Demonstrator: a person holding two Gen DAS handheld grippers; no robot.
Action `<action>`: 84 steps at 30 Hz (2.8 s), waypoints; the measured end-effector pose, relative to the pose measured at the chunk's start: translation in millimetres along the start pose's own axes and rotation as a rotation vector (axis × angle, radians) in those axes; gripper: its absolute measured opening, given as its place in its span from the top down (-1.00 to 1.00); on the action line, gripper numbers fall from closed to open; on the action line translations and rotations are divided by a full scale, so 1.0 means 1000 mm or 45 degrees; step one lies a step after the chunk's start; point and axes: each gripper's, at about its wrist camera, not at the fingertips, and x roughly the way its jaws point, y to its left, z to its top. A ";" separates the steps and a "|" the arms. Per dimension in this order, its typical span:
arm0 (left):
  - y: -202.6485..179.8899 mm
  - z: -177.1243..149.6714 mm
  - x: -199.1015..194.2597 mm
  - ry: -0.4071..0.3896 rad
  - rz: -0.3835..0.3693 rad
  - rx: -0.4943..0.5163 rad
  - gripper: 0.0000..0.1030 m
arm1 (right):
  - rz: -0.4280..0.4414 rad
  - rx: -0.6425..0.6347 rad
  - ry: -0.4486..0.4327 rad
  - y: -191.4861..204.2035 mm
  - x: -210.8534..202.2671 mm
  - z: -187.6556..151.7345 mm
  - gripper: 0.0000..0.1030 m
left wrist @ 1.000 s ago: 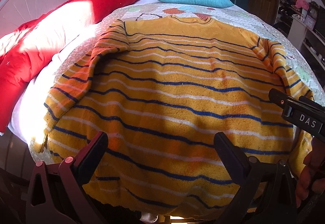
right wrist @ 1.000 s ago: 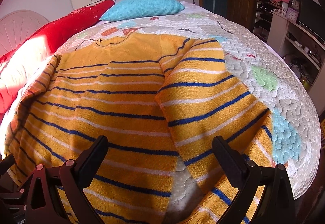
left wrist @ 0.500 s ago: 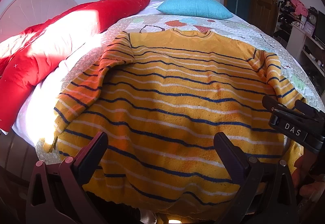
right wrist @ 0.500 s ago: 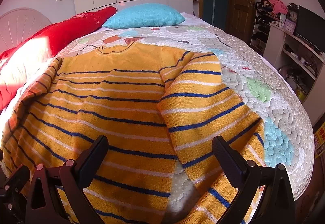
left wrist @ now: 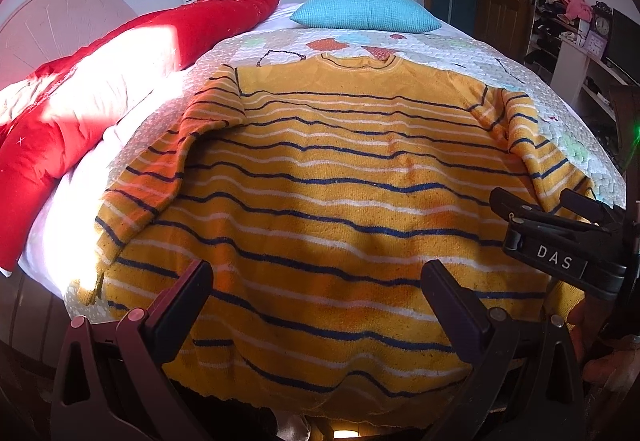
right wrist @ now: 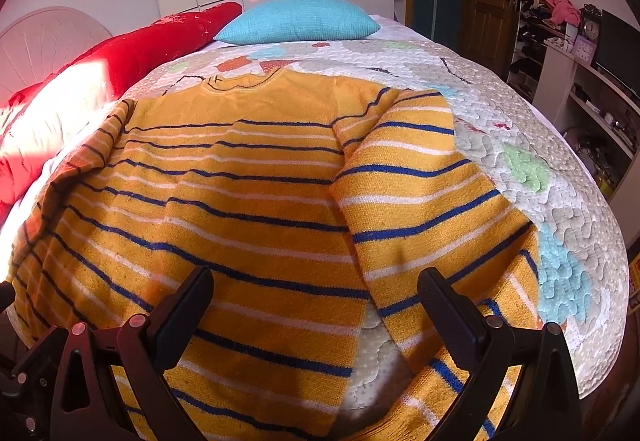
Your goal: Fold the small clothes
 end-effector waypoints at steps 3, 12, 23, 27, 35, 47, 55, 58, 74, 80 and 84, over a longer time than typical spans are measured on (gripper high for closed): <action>-0.001 -0.001 0.000 -0.002 -0.008 0.005 -1.00 | 0.024 -0.007 0.005 0.003 0.000 -0.001 -1.00; 0.014 0.005 -0.001 -0.009 -0.085 0.007 -0.90 | 0.031 -0.040 -0.021 0.007 -0.004 -0.004 -1.00; 0.148 0.070 0.044 -0.043 0.162 -0.004 -0.63 | 0.045 -0.107 -0.043 0.011 -0.004 -0.013 -1.00; 0.196 0.085 0.100 0.066 0.158 -0.025 -0.63 | 0.042 -0.126 -0.014 0.016 0.004 -0.016 -1.00; 0.223 0.091 0.133 0.215 -0.036 -0.124 0.88 | 0.001 -0.166 -0.003 0.023 0.008 -0.017 -0.98; 0.267 0.102 0.092 0.085 0.306 -0.204 0.59 | 0.054 -0.186 -0.039 0.024 -0.003 -0.003 -0.91; 0.191 0.100 0.028 -0.104 0.092 -0.068 -0.40 | -0.016 -0.112 -0.175 -0.039 -0.019 0.073 -0.91; 0.161 0.098 0.020 -0.132 0.002 -0.030 -0.42 | -0.141 -0.137 -0.159 -0.067 0.012 0.116 -0.91; 0.100 0.054 0.036 -0.016 -0.220 -0.072 -0.42 | 0.045 -0.145 0.317 -0.075 0.160 0.189 0.86; 0.111 0.044 0.040 0.017 -0.221 -0.136 -0.42 | -0.105 -0.182 0.231 -0.071 0.155 0.234 0.91; 0.116 0.044 0.036 0.003 -0.225 -0.197 -0.42 | -0.359 -0.202 0.177 -0.076 0.174 0.261 1.00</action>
